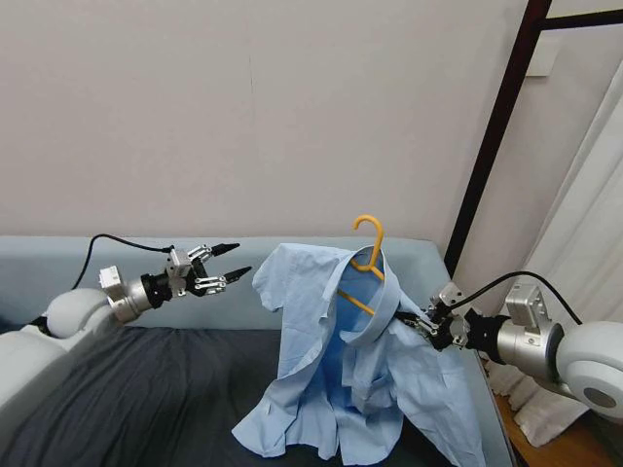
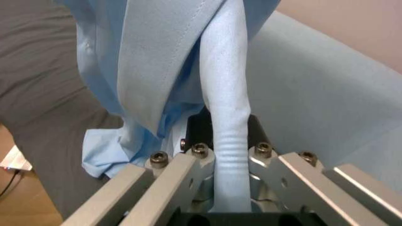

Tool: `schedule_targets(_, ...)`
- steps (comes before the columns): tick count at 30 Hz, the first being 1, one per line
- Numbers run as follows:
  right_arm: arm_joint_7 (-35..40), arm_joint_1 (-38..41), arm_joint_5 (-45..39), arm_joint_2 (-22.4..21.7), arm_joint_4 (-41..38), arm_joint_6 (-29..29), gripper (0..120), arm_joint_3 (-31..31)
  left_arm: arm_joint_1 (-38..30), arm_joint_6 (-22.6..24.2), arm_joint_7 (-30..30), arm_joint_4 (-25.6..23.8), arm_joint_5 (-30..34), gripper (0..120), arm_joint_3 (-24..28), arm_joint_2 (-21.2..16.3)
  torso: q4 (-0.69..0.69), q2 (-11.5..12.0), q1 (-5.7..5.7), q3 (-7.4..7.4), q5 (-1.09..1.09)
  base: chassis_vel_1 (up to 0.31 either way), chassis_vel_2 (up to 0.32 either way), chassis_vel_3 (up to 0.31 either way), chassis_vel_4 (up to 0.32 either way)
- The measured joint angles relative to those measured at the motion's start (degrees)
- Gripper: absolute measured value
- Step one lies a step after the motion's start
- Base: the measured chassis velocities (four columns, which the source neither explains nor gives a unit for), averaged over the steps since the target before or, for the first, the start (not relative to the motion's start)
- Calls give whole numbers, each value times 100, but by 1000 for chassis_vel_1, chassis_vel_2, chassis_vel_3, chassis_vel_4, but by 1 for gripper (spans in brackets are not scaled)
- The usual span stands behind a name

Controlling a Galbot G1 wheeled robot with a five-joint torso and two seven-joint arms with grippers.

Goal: Pick up the clothes from the sofa and hang them on the clothes hanger.

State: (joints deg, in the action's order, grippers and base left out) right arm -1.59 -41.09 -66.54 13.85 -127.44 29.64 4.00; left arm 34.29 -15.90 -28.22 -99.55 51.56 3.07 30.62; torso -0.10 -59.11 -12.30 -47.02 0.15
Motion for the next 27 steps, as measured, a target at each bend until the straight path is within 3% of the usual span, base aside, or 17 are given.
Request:
schedule_targets(1,0,0,0,0,0,0,2,0,0,0,0,0,0,84,0,0,0,0,0,0,0,0,0,0,0)
schedule_targets(4,134,15,-105,-29,-56,35,2,29,10,237,752,-765,205,96,394,139,-2,0,0,0,2,0,0,0,0)
schedule_targets(8,209,-11,-128,-55,-104,62,2,41,4,380,1144,-1236,277,100,750,200,0,0,0,0,2,0,0,0,0)
schedule_targets(16,266,-34,-131,-56,-103,88,2,45,39,440,1505,-1460,293,99,1028,208,1,0,0,0,1,0,0,0,0)
schedule_targets(23,276,-16,-154,-64,-118,89,2,47,-6,439,1616,-1470,311,84,1316,342,1,0,0,0,0,0,0,0,0)
schedule_targets(27,274,-21,-164,-88,-158,90,2,56,-99,431,1678,-1411,298,67,1537,508,1,0,0,-1,0,0,0,0,0)
